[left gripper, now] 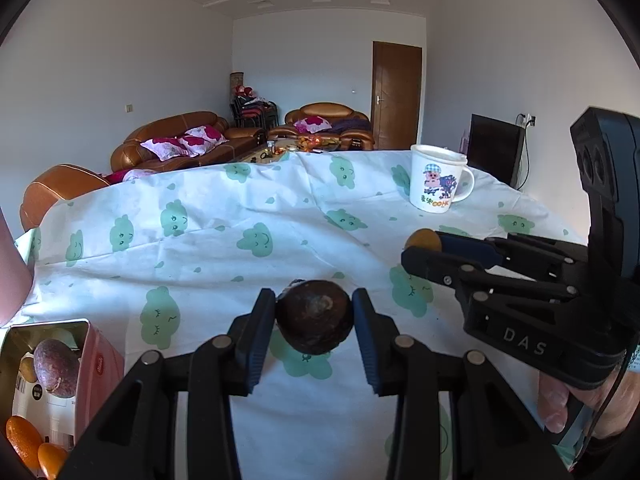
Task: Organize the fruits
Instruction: 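Carry the dark brown fruit and the yellow fruit over the pink tin with both tools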
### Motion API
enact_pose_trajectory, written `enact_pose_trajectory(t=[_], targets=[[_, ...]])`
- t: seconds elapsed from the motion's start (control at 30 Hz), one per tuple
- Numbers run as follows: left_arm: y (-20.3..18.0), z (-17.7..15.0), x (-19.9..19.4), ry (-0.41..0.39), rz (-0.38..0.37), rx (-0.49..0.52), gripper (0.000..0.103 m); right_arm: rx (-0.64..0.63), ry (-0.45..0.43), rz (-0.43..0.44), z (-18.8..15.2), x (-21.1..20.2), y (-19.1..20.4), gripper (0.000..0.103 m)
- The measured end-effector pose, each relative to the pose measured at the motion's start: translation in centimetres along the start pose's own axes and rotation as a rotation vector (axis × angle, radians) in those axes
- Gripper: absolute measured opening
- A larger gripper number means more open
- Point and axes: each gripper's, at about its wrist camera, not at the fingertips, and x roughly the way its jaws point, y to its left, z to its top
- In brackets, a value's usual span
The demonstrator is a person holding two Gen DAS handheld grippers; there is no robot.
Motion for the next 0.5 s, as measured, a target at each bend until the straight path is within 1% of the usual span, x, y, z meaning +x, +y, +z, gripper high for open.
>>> enact_pose_trajectory(t=[0.5], targets=[[0.1,-0.1,-1.7,-0.087,0.027,-0.003,0.041,-0.013,-0.061,0.002,-0.1,-1.1,0.2,0.029]])
